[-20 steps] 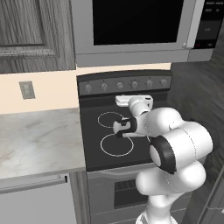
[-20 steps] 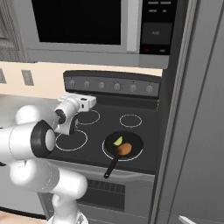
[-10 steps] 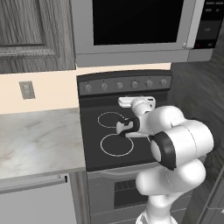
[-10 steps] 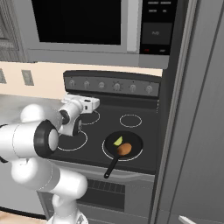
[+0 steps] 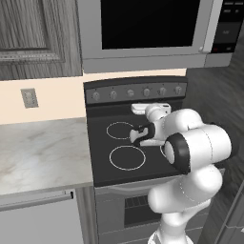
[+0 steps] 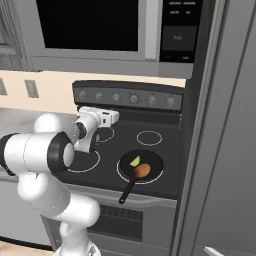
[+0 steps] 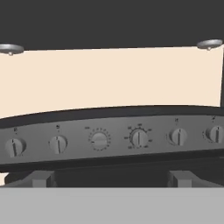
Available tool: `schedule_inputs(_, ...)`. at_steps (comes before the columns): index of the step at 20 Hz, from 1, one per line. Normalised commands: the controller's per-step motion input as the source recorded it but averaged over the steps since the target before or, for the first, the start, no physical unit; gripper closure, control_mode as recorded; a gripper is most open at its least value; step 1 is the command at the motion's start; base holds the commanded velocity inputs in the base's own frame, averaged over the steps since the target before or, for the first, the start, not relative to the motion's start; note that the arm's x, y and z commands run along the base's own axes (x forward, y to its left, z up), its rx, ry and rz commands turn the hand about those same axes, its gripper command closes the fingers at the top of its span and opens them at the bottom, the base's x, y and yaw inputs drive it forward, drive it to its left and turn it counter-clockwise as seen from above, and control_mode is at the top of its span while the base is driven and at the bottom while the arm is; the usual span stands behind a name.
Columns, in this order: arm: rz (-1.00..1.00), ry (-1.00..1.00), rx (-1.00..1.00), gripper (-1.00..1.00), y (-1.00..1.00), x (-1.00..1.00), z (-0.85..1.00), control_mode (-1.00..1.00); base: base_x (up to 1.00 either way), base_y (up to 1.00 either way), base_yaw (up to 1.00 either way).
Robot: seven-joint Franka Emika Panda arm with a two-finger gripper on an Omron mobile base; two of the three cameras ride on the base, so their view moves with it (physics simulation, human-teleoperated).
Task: Put the lemon wedge and potato in the pan. Then turn on the front right burner and set the heat to medium.
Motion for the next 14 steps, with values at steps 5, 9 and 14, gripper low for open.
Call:
schedule_inputs(5, 0.07, -0.03, 0.0, -1.0, -0.28, 0.24, -0.01, -1.0, 0.0, 0.0, 0.0)
schedule_inputs(9, 0.06, -0.02, 0.0, -1.0, -0.18, 0.18, -0.08, -1.0, 0.0, 0.0, 0.0)
schedule_inputs(14, 0.06, -0.02, 0.0, -1.0, -0.26, 0.11, -0.02, -1.0, 0.0, 0.0, 0.0)
